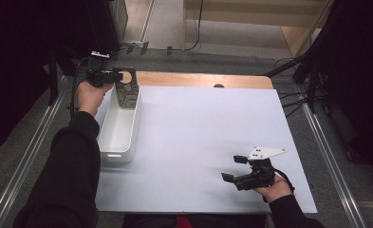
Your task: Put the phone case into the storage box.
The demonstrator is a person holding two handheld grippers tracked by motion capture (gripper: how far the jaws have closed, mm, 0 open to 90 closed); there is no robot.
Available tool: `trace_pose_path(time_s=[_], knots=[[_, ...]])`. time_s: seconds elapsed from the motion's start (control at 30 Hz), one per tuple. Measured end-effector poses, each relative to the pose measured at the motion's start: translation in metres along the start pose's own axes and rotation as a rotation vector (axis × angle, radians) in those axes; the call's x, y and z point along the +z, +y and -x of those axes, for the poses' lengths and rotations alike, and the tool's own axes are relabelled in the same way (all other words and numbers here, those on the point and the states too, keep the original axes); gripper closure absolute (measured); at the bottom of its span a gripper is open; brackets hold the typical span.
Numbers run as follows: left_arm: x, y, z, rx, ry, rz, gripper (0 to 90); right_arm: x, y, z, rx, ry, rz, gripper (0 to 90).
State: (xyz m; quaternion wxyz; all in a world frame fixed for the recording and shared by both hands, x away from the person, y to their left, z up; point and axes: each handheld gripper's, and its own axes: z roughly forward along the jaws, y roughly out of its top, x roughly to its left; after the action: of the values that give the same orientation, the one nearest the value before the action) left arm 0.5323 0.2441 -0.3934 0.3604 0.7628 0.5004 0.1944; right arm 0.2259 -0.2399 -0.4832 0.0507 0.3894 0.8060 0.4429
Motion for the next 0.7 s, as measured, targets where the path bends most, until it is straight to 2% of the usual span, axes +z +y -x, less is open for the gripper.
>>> trace_pose_path(time_s=[0.17,0.3,0.5,0.57,0.7], knots=[[0.0032,-0.0006,-0.0014,-0.001,0.009,0.004,70.2,-0.0008,0.0003,-0.0004,-0.001,-0.002,0.008,12.6],[0.0055,-0.0008,-0.0003,0.014,0.014,-0.004,70.1,-0.0004,0.0001,-0.0002,-0.001,-0.002,0.006,12.6],[0.0074,-0.0005,-0.0010,-0.007,0.002,0.000,68.8,0.0000,0.0002,-0.0002,-0.003,0.000,0.005,12.6],[0.0079,-0.0004,-0.0009,-0.014,0.002,-0.001,64.3,0.0002,0.0001,-0.0002,-0.003,-0.002,0.004,12.6],[0.0081,-0.0001,-0.0023,-0.031,0.011,-0.011,50.0,0.0004,0.0001,-0.0005,-0.004,0.001,0.004,12.6]])
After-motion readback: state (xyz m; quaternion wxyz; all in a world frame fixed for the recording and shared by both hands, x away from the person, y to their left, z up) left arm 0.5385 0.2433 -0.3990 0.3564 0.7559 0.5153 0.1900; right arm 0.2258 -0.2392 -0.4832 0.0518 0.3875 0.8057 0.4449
